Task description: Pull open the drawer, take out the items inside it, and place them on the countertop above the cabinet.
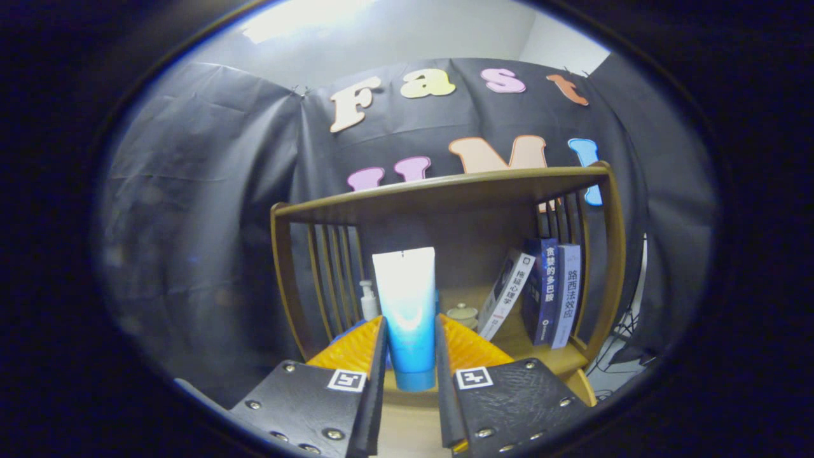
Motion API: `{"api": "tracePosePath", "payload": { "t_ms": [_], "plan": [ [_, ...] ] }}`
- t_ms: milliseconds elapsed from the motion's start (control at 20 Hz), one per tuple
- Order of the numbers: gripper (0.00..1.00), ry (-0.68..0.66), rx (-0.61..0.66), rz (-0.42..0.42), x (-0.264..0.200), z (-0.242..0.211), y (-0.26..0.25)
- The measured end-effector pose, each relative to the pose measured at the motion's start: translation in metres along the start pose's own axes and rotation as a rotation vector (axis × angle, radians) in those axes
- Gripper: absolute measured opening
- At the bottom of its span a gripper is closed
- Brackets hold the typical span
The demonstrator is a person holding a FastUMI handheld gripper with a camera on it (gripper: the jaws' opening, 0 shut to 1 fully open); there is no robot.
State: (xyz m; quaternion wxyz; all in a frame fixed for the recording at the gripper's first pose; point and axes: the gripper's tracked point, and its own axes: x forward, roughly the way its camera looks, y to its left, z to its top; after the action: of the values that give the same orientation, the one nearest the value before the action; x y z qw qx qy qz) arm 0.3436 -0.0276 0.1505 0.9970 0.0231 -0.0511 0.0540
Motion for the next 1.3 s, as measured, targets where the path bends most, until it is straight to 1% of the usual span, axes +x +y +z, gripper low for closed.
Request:
{"api": "tracePosePath", "payload": {
  "t_ms": [150,300,400,550,650,850,950,1100,1300],
  "plan": [
    [0.37,-0.039,0.038,-0.061,0.024,0.005,-0.010],
    [0.37,-0.018,0.072,-0.129,0.051,-0.018,-0.030],
    [0.37,0.025,0.121,-0.166,0.068,-0.045,-0.042],
    [0.37,0.120,0.170,-0.219,0.089,-0.101,-0.060],
    [0.37,0.165,0.191,-0.230,0.102,-0.134,-0.063],
    [0.37,0.245,0.182,-0.242,0.130,-0.193,-0.061],
    [0.37,0.239,0.160,-0.261,0.139,-0.200,-0.065],
    [0.37,0.280,0.193,-0.280,0.154,-0.220,-0.067],
    [0.38,0.273,0.198,-0.308,0.160,-0.221,-0.070]
  ]
}}
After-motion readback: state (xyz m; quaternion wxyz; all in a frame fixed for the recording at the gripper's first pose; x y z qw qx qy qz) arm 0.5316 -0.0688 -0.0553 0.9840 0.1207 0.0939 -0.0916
